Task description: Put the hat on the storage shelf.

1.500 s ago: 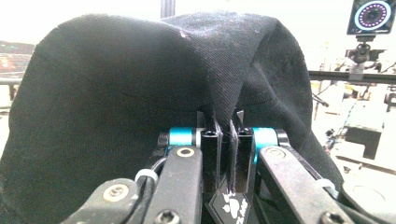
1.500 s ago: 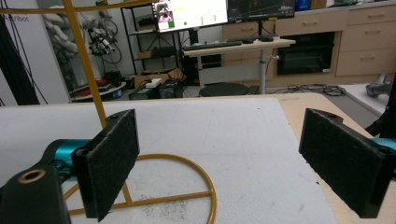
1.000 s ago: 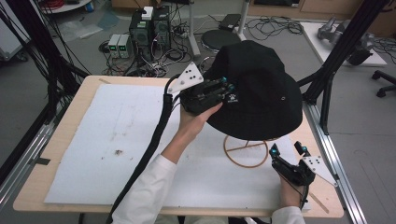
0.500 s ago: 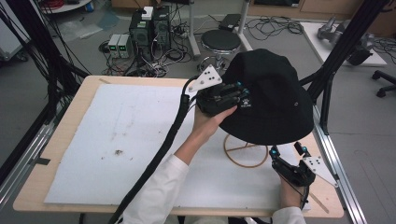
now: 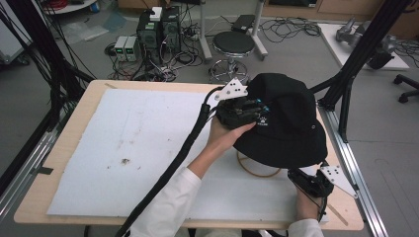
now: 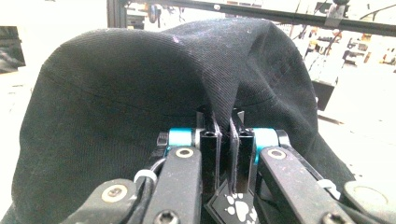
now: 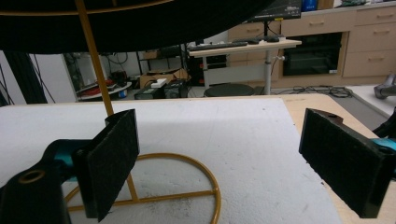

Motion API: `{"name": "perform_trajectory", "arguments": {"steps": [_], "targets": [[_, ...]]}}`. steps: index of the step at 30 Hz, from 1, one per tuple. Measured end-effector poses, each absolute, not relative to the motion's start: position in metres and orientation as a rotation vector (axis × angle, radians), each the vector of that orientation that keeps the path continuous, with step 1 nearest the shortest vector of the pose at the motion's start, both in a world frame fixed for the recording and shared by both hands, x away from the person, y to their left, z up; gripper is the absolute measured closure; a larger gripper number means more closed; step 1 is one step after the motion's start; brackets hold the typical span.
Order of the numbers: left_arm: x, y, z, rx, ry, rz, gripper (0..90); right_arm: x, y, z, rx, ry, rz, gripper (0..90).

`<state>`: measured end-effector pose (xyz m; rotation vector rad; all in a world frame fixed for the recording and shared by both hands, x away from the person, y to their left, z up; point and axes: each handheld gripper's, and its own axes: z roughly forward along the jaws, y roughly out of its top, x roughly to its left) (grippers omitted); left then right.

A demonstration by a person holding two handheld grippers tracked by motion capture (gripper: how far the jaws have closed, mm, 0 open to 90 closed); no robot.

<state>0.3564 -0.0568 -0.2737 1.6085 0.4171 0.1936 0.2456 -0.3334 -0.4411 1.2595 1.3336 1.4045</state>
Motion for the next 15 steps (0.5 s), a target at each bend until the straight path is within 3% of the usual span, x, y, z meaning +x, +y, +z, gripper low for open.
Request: {"name": "perform_trajectory", "arguments": {"steps": [6, 15], "targets": [[0.3549, -0.0568, -0.2760, 1.605, 0.421, 0.203, 82.6, 0.2433, -0.3327, -0.4406, 1.258, 1.327, 1.402, 11.4], [0.3553, -0.0549, -0.2822, 1.592, 0.429, 0.190, 69.6, 0.2408, -0.3339, -0.4401, 1.253, 1.299, 1.386, 11.4]]}}
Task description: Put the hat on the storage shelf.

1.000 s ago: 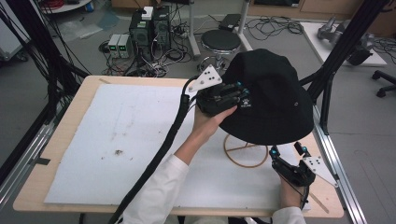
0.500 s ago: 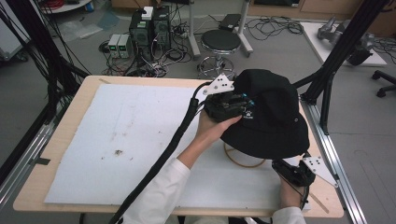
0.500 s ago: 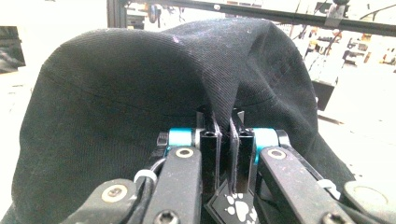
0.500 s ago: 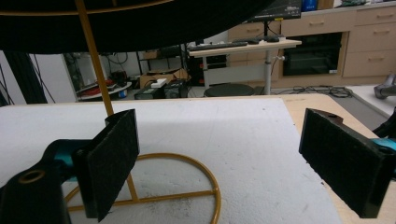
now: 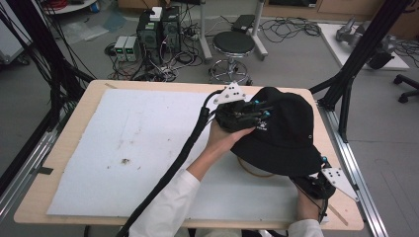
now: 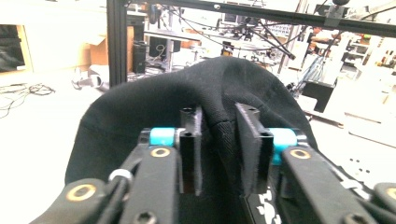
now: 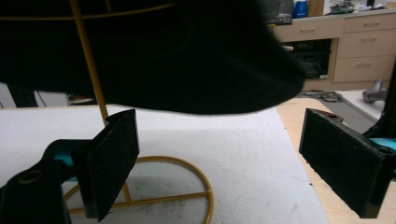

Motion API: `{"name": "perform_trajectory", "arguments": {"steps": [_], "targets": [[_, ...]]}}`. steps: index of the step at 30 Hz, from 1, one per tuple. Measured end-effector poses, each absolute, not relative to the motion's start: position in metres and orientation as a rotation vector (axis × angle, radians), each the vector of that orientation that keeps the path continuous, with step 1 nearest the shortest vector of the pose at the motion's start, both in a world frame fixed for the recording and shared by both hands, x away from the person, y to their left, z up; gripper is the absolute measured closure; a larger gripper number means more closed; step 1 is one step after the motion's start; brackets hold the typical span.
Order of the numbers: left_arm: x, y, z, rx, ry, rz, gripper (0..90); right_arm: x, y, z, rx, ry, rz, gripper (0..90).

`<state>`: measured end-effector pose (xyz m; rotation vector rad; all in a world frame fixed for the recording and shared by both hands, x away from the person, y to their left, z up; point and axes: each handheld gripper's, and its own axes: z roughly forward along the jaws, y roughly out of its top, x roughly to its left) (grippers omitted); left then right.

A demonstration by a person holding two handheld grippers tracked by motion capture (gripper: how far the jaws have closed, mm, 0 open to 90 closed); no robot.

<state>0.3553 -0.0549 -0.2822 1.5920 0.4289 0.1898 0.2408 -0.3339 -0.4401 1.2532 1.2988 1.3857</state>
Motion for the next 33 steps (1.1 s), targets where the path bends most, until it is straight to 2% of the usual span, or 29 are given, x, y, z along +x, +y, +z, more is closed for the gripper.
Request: {"name": "perform_trajectory", "arguments": {"steps": [1, 2, 4, 10, 12, 15, 19, 20, 21, 22, 23, 24, 29, 32, 33], "targets": [[0.355, -0.054, -0.282, 1.590, 0.431, 0.192, 64.5, 0.239, -0.336, -0.440, 1.263, 1.291, 1.386, 11.4], [0.355, -0.053, -0.282, 1.589, 0.431, 0.200, 64.5, 0.239, -0.336, -0.440, 1.263, 1.291, 1.386, 11.4], [0.353, -0.050, -0.281, 1.577, 0.439, 0.224, 56.7, 0.238, -0.338, -0.441, 1.267, 1.287, 1.385, 11.4], [0.344, -0.027, -0.277, 1.541, 0.461, 0.296, 46.8, 0.238, -0.338, -0.441, 1.261, 1.290, 1.379, 11.4], [0.336, -0.008, -0.276, 1.544, 0.481, 0.362, 43.2, 0.238, -0.337, -0.441, 1.255, 1.294, 1.377, 11.4], [0.331, 0.007, -0.277, 1.549, 0.492, 0.422, 41.6, 0.239, -0.336, -0.441, 1.257, 1.294, 1.372, 11.4], [0.322, 0.052, -0.281, 1.521, 0.560, 0.503, 39.7, 0.238, -0.334, -0.440, 1.249, 1.293, 1.369, 11.4], [0.322, 0.052, -0.281, 1.521, 0.560, 0.503, 39.4, 0.238, -0.333, -0.440, 1.255, 1.289, 1.370, 11.3], [0.319, 0.072, -0.283, 1.504, 0.590, 0.532, 38.9, 0.238, -0.333, -0.439, 1.256, 1.292, 1.369, 11.3], [0.319, 0.072, -0.283, 1.504, 0.590, 0.532, 38.3, 0.238, -0.333, -0.439, 1.253, 1.292, 1.369, 11.4], [0.314, 0.091, -0.286, 1.487, 0.623, 0.572, 37.7, 0.237, -0.333, -0.439, 1.255, 1.291, 1.372, 11.4], [0.314, 0.091, -0.286, 1.487, 0.623, 0.572, 37.3, 0.237, -0.333, -0.439, 1.254, 1.290, 1.371, 11.3], [0.304, 0.152, -0.304, 1.431, 0.761, 0.658, 35.4, 0.236, -0.333, -0.439, 1.258, 1.281, 1.372, 11.4], [0.302, 0.172, -0.311, 1.408, 0.818, 0.684, 34.9, 0.235, -0.333, -0.439, 1.258, 1.280, 1.374, 11.4], [0.300, 0.192, -0.319, 1.377, 0.875, 0.705, 34.6, 0.235, -0.333, -0.439, 1.259, 1.282, 1.370, 11.4]]}}
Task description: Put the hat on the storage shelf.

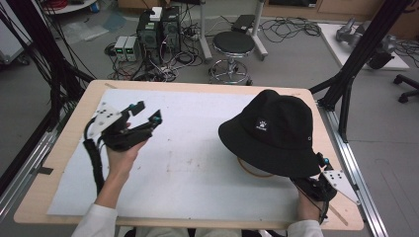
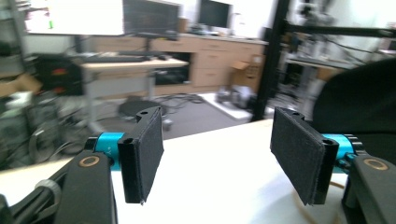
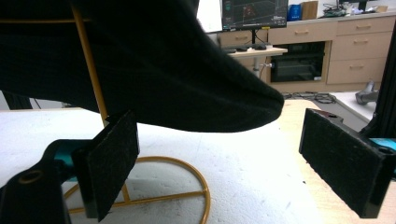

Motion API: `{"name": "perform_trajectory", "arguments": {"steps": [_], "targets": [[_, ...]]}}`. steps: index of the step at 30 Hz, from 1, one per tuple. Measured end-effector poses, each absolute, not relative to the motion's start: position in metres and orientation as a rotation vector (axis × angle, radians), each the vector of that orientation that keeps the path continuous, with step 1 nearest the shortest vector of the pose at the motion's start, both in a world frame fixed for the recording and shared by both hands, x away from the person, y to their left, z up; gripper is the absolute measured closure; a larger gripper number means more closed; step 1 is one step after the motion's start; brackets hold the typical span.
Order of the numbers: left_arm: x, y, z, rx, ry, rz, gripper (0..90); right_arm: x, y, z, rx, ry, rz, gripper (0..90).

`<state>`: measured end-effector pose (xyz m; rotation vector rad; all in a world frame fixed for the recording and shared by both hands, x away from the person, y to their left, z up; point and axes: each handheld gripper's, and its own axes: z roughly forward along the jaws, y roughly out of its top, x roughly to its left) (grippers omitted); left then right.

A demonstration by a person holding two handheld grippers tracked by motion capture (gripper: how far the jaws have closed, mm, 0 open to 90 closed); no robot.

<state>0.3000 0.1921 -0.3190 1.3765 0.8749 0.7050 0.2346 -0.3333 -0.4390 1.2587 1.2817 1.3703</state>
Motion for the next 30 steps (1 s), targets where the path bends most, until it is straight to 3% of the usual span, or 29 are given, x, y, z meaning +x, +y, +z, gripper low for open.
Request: {"name": "perform_trajectory", "arguments": {"steps": [12, 30], "targets": [[0.292, 0.278, -0.369, 1.290, 1.138, 0.789, 33.7, 0.233, -0.332, -0.439, 1.260, 1.280, 1.365, 11.4], [0.267, 0.312, -0.405, 1.201, 1.218, 0.921, 32.3, 0.235, -0.333, -0.439, 1.262, 1.282, 1.362, 11.4]]}}
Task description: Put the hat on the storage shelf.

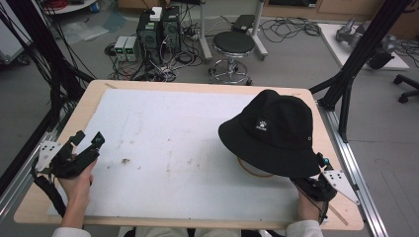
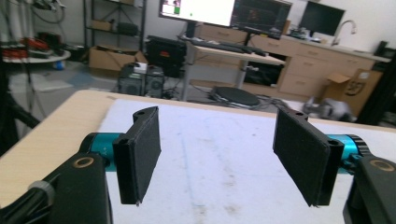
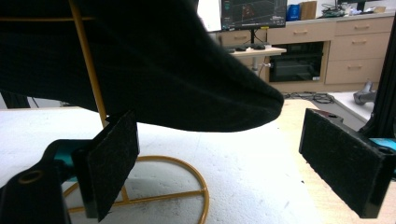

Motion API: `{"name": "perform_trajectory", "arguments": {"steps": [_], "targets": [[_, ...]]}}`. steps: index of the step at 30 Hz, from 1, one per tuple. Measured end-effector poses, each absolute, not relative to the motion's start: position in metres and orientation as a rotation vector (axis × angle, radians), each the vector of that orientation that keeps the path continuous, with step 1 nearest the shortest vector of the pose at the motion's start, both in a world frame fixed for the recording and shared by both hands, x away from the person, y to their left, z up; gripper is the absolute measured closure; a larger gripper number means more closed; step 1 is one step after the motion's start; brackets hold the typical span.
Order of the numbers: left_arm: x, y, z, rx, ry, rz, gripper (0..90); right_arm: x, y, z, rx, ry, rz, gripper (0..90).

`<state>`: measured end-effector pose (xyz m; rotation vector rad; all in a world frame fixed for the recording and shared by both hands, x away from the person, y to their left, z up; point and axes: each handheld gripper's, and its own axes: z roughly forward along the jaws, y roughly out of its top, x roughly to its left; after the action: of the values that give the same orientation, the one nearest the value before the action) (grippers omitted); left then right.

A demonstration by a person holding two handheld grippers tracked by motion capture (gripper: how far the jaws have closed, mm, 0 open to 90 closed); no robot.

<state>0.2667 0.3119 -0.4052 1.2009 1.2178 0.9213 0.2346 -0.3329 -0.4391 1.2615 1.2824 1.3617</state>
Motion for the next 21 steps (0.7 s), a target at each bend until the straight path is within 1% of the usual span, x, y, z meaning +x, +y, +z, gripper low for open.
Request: {"name": "perform_trajectory", "arguments": {"steps": [3, 6, 7, 12, 21], "targets": [[0.266, 0.313, -0.407, 1.198, 1.226, 0.946, 31.9, 0.235, -0.334, -0.439, 1.257, 1.280, 1.363, 11.4], [0.265, 0.314, -0.410, 1.192, 1.242, 0.991, 31.9, 0.235, -0.334, -0.439, 1.261, 1.280, 1.363, 11.4], [0.263, 0.314, -0.412, 1.185, 1.253, 1.030, 32.0, 0.235, -0.334, -0.439, 1.261, 1.279, 1.365, 11.4], [0.260, 0.319, -0.418, 1.156, 1.271, 1.087, 31.9, 0.234, -0.334, -0.439, 1.258, 1.283, 1.363, 11.4], [0.256, 0.326, -0.428, 1.145, 1.308, 1.143, 30.7, 0.234, -0.334, -0.439, 1.254, 1.286, 1.365, 11.4]]}}
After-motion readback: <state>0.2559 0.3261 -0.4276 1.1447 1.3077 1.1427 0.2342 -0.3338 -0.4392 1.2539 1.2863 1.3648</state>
